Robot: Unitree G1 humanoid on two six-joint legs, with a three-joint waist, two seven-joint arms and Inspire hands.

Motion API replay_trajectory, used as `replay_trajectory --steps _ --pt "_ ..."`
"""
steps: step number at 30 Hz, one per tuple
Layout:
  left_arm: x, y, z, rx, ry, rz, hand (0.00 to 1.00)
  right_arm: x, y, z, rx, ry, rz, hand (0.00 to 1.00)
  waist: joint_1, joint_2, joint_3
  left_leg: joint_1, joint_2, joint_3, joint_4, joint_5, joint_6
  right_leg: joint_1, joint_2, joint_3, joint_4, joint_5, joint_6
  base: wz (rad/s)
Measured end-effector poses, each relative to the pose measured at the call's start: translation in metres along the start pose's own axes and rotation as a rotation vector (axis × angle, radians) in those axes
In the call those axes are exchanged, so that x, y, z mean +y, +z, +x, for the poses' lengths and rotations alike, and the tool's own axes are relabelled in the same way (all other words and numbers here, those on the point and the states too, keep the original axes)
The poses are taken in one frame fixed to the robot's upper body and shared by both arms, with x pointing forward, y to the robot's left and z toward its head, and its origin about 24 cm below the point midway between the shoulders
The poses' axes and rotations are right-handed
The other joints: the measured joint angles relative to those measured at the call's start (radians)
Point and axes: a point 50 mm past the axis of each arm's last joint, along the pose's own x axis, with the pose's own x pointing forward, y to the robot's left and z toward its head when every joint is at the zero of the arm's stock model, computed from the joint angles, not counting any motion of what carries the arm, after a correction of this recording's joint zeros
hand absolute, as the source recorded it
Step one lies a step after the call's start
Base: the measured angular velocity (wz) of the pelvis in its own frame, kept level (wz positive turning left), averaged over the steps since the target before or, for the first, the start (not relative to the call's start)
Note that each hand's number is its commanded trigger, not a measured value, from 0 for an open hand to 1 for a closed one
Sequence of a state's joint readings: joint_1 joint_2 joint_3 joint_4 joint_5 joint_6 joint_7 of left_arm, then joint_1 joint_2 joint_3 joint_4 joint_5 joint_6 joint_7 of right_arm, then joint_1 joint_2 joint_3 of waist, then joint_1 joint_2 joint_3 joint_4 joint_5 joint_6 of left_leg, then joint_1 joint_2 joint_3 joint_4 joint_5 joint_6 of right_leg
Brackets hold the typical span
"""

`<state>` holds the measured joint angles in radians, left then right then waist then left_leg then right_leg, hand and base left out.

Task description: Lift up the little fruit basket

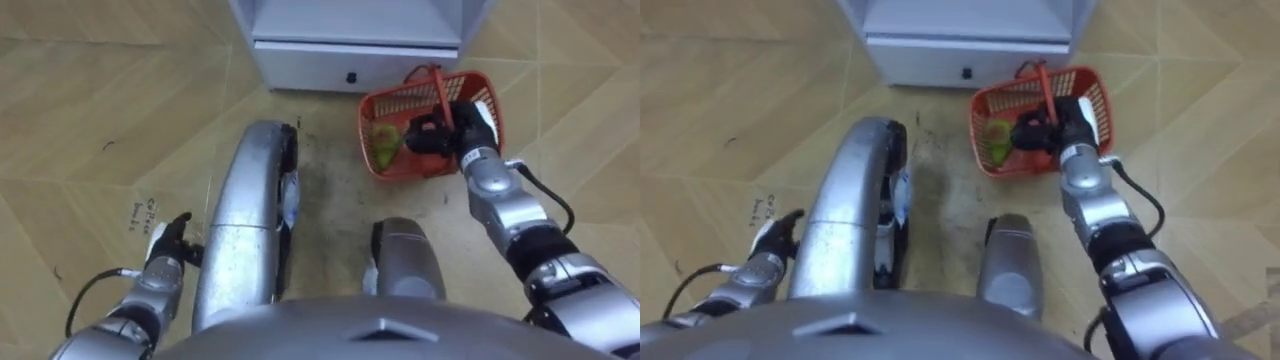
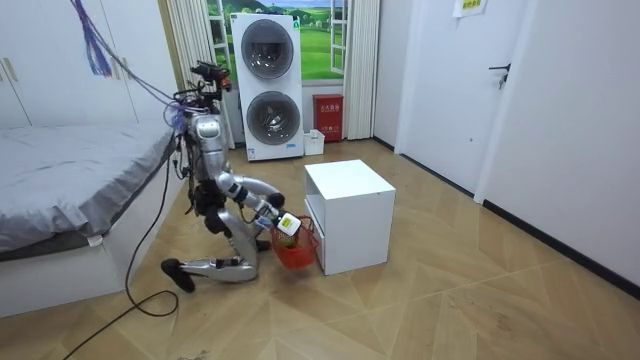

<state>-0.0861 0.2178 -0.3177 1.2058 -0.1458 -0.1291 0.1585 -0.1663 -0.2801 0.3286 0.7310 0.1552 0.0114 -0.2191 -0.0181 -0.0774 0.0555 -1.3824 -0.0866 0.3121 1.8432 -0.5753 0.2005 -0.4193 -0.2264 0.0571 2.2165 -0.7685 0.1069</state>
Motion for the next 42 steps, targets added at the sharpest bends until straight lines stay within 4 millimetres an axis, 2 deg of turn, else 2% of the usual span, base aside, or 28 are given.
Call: replay_trajectory --steps 1,2,3,4,5,6,7,9,12,13,14,16,19,21,24,27,29,31,33,36,39,42 --pt "0.005 0.000 0.000 -0.004 0.013 0.003 0.00 0.001 0.001 0.001 -0.002 0.001 -0.010 1.00 0.011 0.004 -0.0046 0.009 0.009 -0.005 0.001 0.018 0.019 0.008 0.006 0.008 -0.025 0.000 -0.001 -0.47" --pt "0.014 -0.005 0.000 0.021 0.045 0.009 0.00 0.010 0.003 -0.001 -0.014 0.021 -0.012 1.00 0.018 -0.010 -0.0130 0.055 0.011 -0.018 -0.031 -0.026 0.036 0.027 0.019 0.012 -0.113 0.005 -0.006 -0.70" --pt "0.017 0.001 0.003 0.015 0.061 -0.005 0.00 0.012 0.005 -0.002 -0.030 0.033 -0.026 1.00 0.023 -0.009 -0.0124 0.105 0.029 -0.037 -0.108 -0.029 0.042 0.027 0.049 0.018 -0.242 0.024 -0.013 -0.67" --pt "0.018 0.004 0.003 0.008 0.066 -0.011 0.00 0.013 0.005 -0.002 -0.034 0.038 -0.027 1.00 0.030 -0.010 -0.0129 0.133 0.037 -0.045 -0.156 -0.027 0.039 0.026 0.056 0.021 -0.312 0.035 -0.012 -0.85" --pt "0.019 0.003 0.003 0.012 0.080 -0.022 0.00 0.013 0.006 -0.003 -0.042 0.042 -0.022 1.00 0.037 -0.013 -0.0140 0.203 0.046 -0.057 -0.257 -0.015 0.026 0.043 0.050 0.016 -0.448 0.054 -0.006 -0.91" --pt "0.021 -0.001 0.002 0.028 0.093 -0.043 0.00 0.015 0.007 -0.006 -0.058 0.047 -0.015 1.00 0.034 -0.016 -0.0159 0.280 0.050 -0.062 -0.358 0.003 0.021 0.071 0.039 -0.001 -0.577 0.072 -0.011 -0.88" --pt "0.022 -0.004 0.002 0.037 0.102 -0.052 0.00 0.016 0.007 -0.008 -0.066 0.050 -0.011 1.00 0.030 -0.015 -0.0163 0.320 0.055 -0.064 -0.403 0.011 0.018 0.084 0.036 -0.012 -0.637 0.082 -0.015 -0.70" --pt "0.025 -0.012 0.000 0.061 0.133 -0.079 0.00 0.017 0.002 -0.017 -0.078 0.060 -0.011 1.00 0.021 -0.014 -0.0174 0.462 0.057 -0.073 -0.570 0.049 0.006 0.120 0.029 -0.071 -0.828 0.129 -0.019 -0.51" --pt "0.027 -0.015 -0.001 0.067 0.155 -0.100 0.00 0.015 0.004 -0.026 -0.119 0.064 0.004 1.00 0.021 -0.010 -0.0220 0.583 0.059 -0.071 -0.714 0.089 0.001 0.138 0.035 -0.103 -0.957 0.186 -0.025 -0.29" --pt "0.028 -0.016 -0.002 0.068 0.158 -0.103 0.00 0.014 0.005 -0.027 -0.126 0.065 0.010 1.00 0.022 -0.010 -0.0234 0.602 0.060 -0.071 -0.735 0.095 0.001 0.142 0.036 -0.107 -0.976 0.193 -0.018 -0.19" --pt "0.030 -0.018 -0.003 0.070 0.164 -0.110 0.00 0.013 0.009 -0.030 -0.150 0.073 0.022 1.00 0.023 -0.009 -0.0282 0.629 0.060 -0.070 -0.775 0.107 0.000 0.140 0.035 -0.122 -1.010 0.206 -0.016 -0.15" --pt "0.033 -0.025 -0.005 0.080 0.176 -0.127 0.00 0.013 0.014 -0.034 -0.187 0.090 0.024 1.00 0.023 -0.012 -0.0337 0.674 0.062 -0.066 -0.843 0.133 0.000 0.142 0.036 -0.128 -1.078 0.209 -0.015 -0.15" --pt "0.030 -0.036 -0.011 0.091 0.168 -0.135 0.00 0.015 0.014 -0.039 -0.206 0.114 0.011 1.00 0.028 -0.017 -0.0398 0.758 0.063 -0.057 -0.970 0.186 -0.005 0.167 0.036 -0.151 -1.242 0.206 -0.008 -0.15" --pt "0.026 -0.048 -0.015 0.116 0.161 -0.137 0.00 0.016 0.018 -0.044 -0.236 0.134 0.021 1.00 0.028 -0.017 -0.0408 0.816 0.063 -0.056 -1.044 0.218 -0.013 0.206 0.034 -0.199 -1.373 0.208 -0.006 -0.10" --pt "0.025 -0.059 -0.021 0.137 0.163 -0.141 0.00 0.011 0.026 -0.052 -0.291 0.129 0.025 1.00 0.034 -0.017 -0.0479 0.863 0.064 -0.056 -1.109 0.251 -0.028 0.272 0.039 -0.252 -1.501 0.221 -0.021 -0.08" --pt "0.026 -0.062 -0.023 0.140 0.171 -0.151 0.00 0.009 0.035 -0.056 -0.340 0.127 0.025 1.00 0.041 -0.015 -0.0496 0.897 0.074 -0.058 -1.158 0.287 -0.044 0.327 0.060 -0.267 -1.607 0.240 -0.024 -0.06" --pt "0.023 -0.063 -0.023 0.142 0.165 -0.154 0.00 0.008 0.038 -0.059 -0.361 0.139 0.025 1.00 0.044 -0.014 -0.0502 0.921 0.074 -0.057 -1.194 0.312 -0.053 0.345 0.060 -0.278 -1.635 0.249 -0.028 -0.02" --pt "0.021 -0.064 -0.024 0.146 0.160 -0.155 0.00 0.005 0.043 -0.062 -0.386 0.149 0.029 1.00 0.050 -0.011 -0.0503 0.938 0.075 -0.057 -1.229 0.339 -0.063 0.351 0.063 -0.281 -1.649 0.260 -0.040 -0.02" --pt "0.023 -0.068 -0.026 0.155 0.168 -0.159 0.00 0.002 0.049 -0.064 -0.412 0.159 0.029 1.00 0.051 -0.003 -0.0490 0.952 0.086 -0.058 -1.265 0.371 -0.077 0.353 0.077 -0.284 -1.663 0.278 -0.064 -0.08" --pt "0.023 -0.071 -0.027 0.168 0.167 -0.154 0.00 -0.002 0.052 -0.068 -0.435 0.171 0.030 1.00 0.051 0.004 -0.0495 0.965 0.096 -0.064 -1.307 0.407 -0.098 0.351 0.092 -0.291 -1.676 0.293 -0.086 -0.03" --pt "0.022 -0.077 -0.029 0.188 0.154 -0.154 0.00 -0.004 0.053 -0.068 -0.442 0.183 0.021 1.00 0.050 0.007 -0.0506 0.980 0.097 -0.064 -1.344 0.440 -0.104 0.349 0.093 -0.295 -1.681 0.296 -0.097 0.01" --pt "0.023 -0.084 -0.032 0.210 0.159 -0.169 0.00 -0.007 0.061 -0.071 -0.476 0.183 0.019 1.00 0.054 0.006 -0.0508 0.991 0.095 -0.058 -1.361 0.448 -0.111 0.354 0.093 -0.292 -1.683 0.295 -0.102 -0.01"
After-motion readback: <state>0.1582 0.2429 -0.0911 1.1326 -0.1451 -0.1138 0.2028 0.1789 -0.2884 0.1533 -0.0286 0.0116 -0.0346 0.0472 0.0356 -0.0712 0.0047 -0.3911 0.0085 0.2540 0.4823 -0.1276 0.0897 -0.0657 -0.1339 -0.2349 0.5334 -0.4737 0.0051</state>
